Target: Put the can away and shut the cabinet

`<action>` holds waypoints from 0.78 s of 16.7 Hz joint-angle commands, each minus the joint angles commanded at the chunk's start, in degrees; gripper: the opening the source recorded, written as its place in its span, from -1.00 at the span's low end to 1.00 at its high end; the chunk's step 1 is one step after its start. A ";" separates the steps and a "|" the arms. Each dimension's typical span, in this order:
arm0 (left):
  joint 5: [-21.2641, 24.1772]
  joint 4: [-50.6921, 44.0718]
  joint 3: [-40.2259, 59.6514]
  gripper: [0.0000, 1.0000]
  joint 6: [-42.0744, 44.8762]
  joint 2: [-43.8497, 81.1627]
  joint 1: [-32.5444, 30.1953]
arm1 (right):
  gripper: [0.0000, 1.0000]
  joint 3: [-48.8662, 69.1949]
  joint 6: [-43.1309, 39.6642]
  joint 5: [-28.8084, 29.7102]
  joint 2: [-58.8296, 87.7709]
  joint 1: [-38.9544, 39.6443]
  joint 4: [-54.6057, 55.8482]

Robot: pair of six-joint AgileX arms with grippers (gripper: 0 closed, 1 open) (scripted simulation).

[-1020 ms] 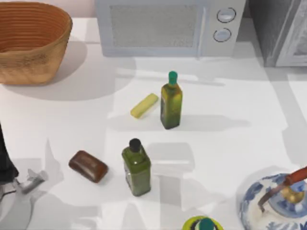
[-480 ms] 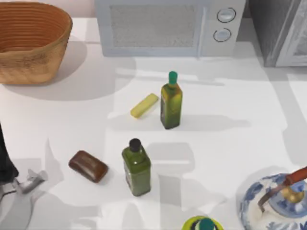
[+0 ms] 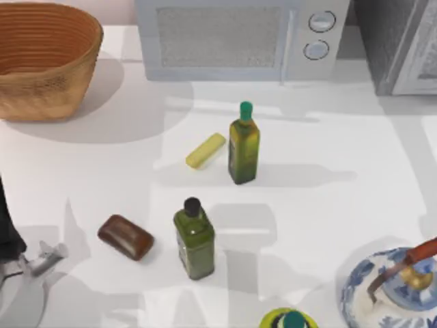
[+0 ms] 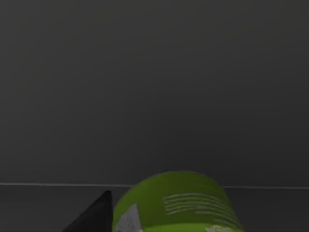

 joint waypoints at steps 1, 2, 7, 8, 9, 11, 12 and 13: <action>0.00 0.00 0.00 1.00 0.00 0.00 0.00 | 1.00 -6.15 -0.05 -0.15 -3.88 -0.33 1.26; 0.00 0.00 0.00 1.00 0.00 0.00 0.00 | 1.00 -12.86 -0.08 -0.35 -8.14 -0.63 2.65; 0.00 0.00 0.00 1.00 0.00 0.00 0.00 | 1.00 -54.03 0.04 -1.98 -35.82 -1.71 11.38; 0.00 0.00 0.00 1.00 0.00 0.00 0.00 | 1.00 -62.76 0.10 -2.40 -42.33 -1.87 13.40; 0.00 0.00 0.00 1.00 0.00 0.00 0.00 | 1.00 -71.04 0.16 -2.82 -48.93 -2.03 15.47; 0.00 0.00 0.00 1.00 0.00 0.00 0.00 | 1.00 -85.99 0.31 -3.64 -61.74 -2.36 19.59; 0.00 0.00 0.00 1.00 0.00 0.00 0.00 | 1.00 -92.64 0.38 -4.04 -67.61 -2.54 21.62; 0.00 0.00 0.00 1.00 0.00 0.00 0.00 | 1.00 -98.68 0.45 -4.43 -72.94 -2.73 23.59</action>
